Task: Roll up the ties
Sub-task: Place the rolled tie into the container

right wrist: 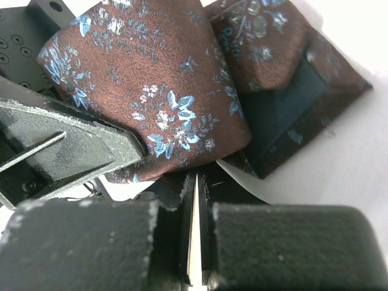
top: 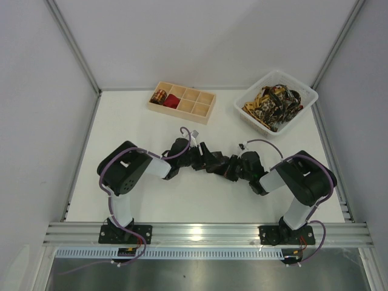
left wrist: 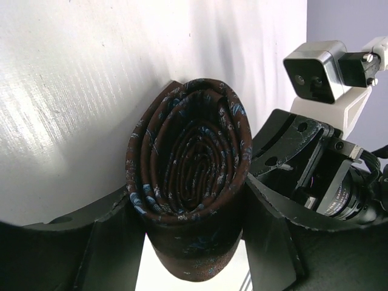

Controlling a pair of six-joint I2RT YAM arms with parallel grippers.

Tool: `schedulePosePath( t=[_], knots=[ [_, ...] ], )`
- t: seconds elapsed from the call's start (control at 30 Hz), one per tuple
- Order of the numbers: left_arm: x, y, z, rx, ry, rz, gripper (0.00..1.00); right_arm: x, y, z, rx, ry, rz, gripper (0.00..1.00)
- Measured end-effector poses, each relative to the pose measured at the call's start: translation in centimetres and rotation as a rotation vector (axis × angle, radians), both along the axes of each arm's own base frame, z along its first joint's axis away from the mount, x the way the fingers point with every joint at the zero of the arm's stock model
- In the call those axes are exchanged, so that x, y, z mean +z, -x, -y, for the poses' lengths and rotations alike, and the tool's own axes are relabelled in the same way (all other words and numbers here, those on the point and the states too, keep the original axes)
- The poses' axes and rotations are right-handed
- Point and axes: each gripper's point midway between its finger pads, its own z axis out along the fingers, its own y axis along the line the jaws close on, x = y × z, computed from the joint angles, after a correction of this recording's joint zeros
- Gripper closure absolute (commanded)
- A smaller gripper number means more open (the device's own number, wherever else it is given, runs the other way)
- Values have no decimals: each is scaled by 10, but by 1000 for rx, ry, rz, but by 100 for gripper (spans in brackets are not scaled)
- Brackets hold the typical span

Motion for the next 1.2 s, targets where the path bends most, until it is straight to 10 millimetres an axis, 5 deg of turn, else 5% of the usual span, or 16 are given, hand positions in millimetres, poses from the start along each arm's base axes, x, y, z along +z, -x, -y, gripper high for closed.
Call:
schedulePosePath(
  t=[0.4,0.87,1.07,1.2],
  knots=[
    [-3,-1,0,-2,5,-3,51,0,3,-4,33,9,-27,100],
    [-4,3,1,-74,-32,15,76,55,-17,87,-129,255,61,98],
    [-2,0,0,-152,-123,43,79,60,-24,125,-190,316,43,98],
    [1,-2,-3,-206,-165,54,81,61,-24,133,-190,344,38,98]
  ],
)
